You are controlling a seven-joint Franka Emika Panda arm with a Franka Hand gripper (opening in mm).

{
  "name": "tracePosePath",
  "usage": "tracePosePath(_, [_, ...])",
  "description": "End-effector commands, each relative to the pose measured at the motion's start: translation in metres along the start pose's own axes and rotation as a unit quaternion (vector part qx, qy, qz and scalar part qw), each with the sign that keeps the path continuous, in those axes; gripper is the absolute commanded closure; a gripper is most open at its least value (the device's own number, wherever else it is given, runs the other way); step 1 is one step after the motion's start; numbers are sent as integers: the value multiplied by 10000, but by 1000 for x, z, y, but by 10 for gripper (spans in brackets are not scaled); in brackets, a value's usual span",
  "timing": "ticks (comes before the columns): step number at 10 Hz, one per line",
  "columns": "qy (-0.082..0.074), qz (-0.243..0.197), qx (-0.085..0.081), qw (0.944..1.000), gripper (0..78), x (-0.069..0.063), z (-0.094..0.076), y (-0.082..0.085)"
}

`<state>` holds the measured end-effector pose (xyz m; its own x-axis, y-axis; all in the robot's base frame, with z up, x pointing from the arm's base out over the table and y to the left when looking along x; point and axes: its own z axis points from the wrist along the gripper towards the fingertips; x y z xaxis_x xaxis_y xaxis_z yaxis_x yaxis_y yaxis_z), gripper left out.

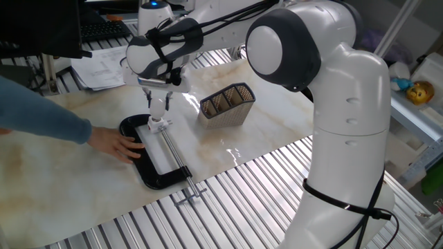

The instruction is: Install the light bulb by rotating it

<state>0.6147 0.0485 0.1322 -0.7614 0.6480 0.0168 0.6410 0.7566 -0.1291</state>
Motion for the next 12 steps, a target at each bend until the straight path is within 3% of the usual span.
tracePosePath(1, [405, 1974, -61, 9795, 765, 2, 1, -7])
tracePosePath(2, [486, 2331, -141, 9711, 765, 2, 1, -7])
tracePosePath(5, [538, 2609, -180, 9637, 765, 1, 2, -6])
tracePosePath(8, [646, 2641, -254, 9620, 765, 0, 2, -6])
tracePosePath(12, [629, 2722, -266, 9598, 765, 0, 3, -6])
